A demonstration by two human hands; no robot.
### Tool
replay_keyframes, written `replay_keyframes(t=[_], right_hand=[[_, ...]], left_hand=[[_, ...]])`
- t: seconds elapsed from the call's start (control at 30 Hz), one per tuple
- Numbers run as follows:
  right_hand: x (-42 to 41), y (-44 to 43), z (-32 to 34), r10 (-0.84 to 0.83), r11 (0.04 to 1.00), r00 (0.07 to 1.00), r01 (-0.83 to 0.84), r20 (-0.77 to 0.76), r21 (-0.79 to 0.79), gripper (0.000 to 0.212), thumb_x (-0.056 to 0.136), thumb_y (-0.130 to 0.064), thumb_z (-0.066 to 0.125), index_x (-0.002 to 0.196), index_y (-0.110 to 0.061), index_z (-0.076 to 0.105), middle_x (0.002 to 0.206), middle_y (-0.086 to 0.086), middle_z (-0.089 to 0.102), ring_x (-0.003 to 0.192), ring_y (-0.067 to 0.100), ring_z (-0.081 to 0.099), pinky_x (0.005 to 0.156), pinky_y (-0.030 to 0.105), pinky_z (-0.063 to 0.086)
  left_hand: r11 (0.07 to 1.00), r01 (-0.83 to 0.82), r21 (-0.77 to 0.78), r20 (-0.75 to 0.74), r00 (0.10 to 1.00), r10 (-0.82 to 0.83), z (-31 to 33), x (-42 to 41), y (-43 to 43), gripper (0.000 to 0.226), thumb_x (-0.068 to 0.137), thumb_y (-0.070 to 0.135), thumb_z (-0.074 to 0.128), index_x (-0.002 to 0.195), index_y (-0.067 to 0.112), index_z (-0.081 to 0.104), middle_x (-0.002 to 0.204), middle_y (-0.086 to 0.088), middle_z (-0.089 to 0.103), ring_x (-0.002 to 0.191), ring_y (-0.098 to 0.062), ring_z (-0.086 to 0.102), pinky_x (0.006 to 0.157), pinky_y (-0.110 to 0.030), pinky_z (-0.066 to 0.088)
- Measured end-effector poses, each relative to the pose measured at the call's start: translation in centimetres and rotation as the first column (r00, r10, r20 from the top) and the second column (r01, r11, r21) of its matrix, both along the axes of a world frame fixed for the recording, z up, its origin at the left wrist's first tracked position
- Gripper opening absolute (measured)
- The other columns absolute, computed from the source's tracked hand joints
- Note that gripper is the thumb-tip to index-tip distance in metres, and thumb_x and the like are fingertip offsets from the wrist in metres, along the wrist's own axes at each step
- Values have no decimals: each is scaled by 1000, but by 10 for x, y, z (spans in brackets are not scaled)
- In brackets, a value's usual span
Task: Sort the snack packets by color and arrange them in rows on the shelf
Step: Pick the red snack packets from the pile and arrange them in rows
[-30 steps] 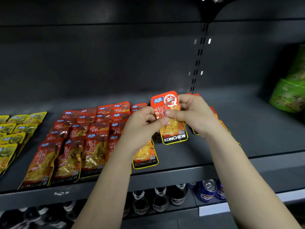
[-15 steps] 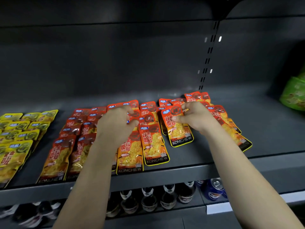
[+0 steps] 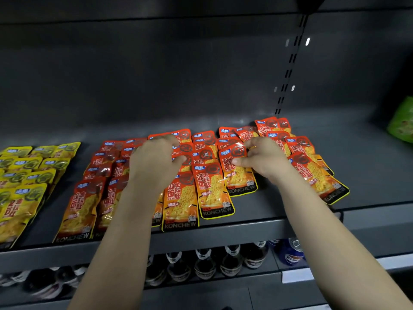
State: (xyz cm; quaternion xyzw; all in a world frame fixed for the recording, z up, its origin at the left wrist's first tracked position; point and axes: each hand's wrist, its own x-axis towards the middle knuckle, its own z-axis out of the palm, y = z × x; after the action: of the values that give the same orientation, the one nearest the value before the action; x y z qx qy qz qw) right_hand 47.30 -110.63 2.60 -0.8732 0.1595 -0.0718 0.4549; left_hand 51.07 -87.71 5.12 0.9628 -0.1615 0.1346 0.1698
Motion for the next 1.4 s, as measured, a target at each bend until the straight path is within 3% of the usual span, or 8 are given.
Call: replay_keyframes(t=[0.07,0.17,0.5,0.7,0.93,1.1,1.27,1.4], right_hand=[[2,0,-2,-7,998,1000,7,-2,-63,61,70,-27,86,122,-9,59,101,5,60,97,22,61,81,30,46],[2,0,-2,5,987,1000,-8,-14,-159,62,70,-32,85,122,-9,60,94,-1,59,89,16,57,74,26,40],[1,1,-1,-24,960,999,14,-32,-281,64,69,-38,85,121,-9,61,114,8,67,106,26,62,77,26,41],[-3,-2,-1,-23,966,1000,20,-6,-258,58,67,-38,87,108,-12,55,98,-1,58,95,22,59,73,29,43],[-15,-24,8,-39,973,994,62,106,-220,18,86,-29,72,89,-14,61,74,-10,55,71,15,55,58,24,41],[-25,-43,5,-44,979,994,63,103,-192,20,82,-25,75,73,-22,58,70,-6,59,65,17,57,69,39,56],[-39,-61,5,-32,981,991,56,129,-185,22,82,-27,75,72,-24,56,74,-2,63,66,18,59,70,40,57],[-47,-75,10,-40,970,988,74,148,-230,15,83,-31,73,82,-20,63,78,-4,62,73,14,57,68,27,44]], left_hand=[[1000,8,-7,7,1000,-8,0,0,-2,37,87,39,66,120,23,61,113,1,69,103,-20,65,87,-41,53],[1000,16,-23,5,1000,-16,1,0,-4,36,87,39,66,119,23,61,113,1,69,102,-21,65,87,-43,53],[999,19,-36,-1,1000,-19,2,-3,-13,33,88,39,65,117,24,61,112,3,68,103,-18,64,88,-40,52],[996,60,-68,-15,998,-61,3,-6,-23,29,86,37,67,112,24,64,106,5,70,99,-16,65,84,-38,53],[976,159,-152,-87,981,-173,12,0,-66,24,84,37,68,104,24,69,101,6,71,94,-15,66,85,-38,54],[971,181,-157,-146,968,-204,19,20,-121,19,80,38,70,91,23,72,94,2,72,96,-21,65,84,-38,54],[994,108,28,-224,970,-99,13,41,-165,50,79,42,70,122,20,56,124,-4,60,117,-27,56,87,-34,47],[990,59,128,-300,954,-18,0,53,-182,76,72,58,73,131,21,45,134,-6,55,126,-29,49,95,-39,42]])
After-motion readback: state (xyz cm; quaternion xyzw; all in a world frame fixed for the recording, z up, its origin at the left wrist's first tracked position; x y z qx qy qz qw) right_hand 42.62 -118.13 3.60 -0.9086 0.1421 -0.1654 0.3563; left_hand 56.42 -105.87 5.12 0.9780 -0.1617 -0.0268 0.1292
